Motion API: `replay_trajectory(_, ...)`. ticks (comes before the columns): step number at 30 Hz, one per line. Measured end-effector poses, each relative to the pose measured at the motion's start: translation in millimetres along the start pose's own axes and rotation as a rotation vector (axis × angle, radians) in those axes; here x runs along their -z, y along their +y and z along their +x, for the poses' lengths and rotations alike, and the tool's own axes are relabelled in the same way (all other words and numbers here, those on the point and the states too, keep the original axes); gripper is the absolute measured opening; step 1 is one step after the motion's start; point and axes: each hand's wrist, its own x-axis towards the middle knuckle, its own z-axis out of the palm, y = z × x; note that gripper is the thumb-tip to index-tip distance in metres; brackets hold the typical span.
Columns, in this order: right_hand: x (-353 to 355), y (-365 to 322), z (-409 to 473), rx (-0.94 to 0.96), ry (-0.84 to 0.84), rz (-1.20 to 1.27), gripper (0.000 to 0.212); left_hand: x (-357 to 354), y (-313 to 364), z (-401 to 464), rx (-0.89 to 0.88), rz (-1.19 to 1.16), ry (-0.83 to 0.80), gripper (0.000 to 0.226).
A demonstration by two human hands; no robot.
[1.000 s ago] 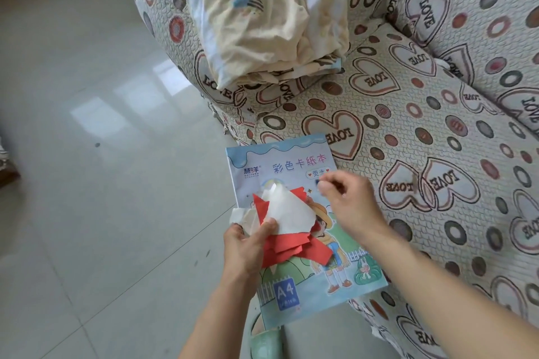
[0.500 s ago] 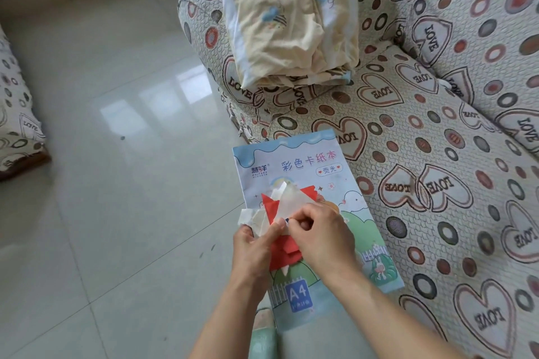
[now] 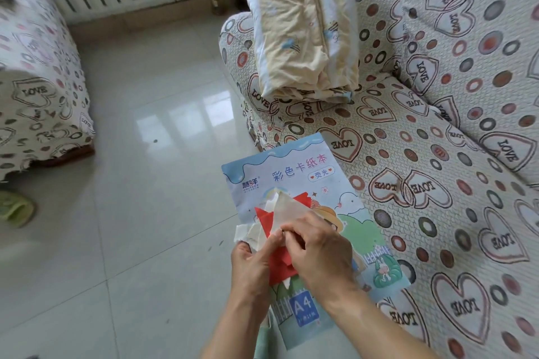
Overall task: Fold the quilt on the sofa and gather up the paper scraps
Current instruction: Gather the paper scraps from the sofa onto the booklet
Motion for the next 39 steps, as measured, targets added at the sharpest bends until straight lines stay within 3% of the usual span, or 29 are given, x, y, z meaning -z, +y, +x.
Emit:
replay_trajectory(10, 21.7, -33.8, -35.9, 0.289, 0.044, -0.046, 0.011, 26.8, 6.6, -56.0, -0.102, -0.055, 0.057, 0.012)
replay_trajectory(12, 20.3, -40.8, -39.3, 0.322, 0.062, -0.03, 0.007, 32.5, 8.3, -58.9, -0.114, -0.118, 0.069, 0.022)
replay_trajectory(24, -26.5, -116.3, -70.3, 0.207, -0.049, 0.396, 0.012, 132.6, 31.9, -89.0, -0.119, -0.248, 0.187, 0.016)
replay_trajectory(26, -35.2, -140.4, -81.3, 0.231, -0.048, 0.373, 0.016, 162.1, 39.4, -100.2, -0.117, -0.286, 0.199, 0.017)
replay_trajectory(30, -48.7, -183.2, -95.8, 0.149, 0.076, 0.07, 0.033, 223.5, 55.1, -123.3, -0.114, -0.376, 0.229, 0.02)
replay_trajectory(32, -61.1, -208.4, -102.1, 0.05, -0.005, -0.024, 0.059, 259.1, 61.4, -136.2, -0.115, -0.409, 0.26, 0.024)
replay_trajectory(35, -79.4, -247.2, -112.4, -0.199, -0.329, -0.014, 0.094, 311.4, 67.5, -155.6, -0.126, -0.426, 0.314, 0.025)
replay_trajectory(37, -92.2, -272.0, -121.9, -0.315, -0.497, 0.143, 0.09, 345.1, 73.0, -168.4, -0.137, -0.424, 0.338, 0.024)
replay_trajectory(39, -104.8, -296.1, -136.6, -0.293, -0.529, 0.264, 0.062, 378.1, 78.0, -178.4, -0.147, -0.396, 0.384, 0.023)
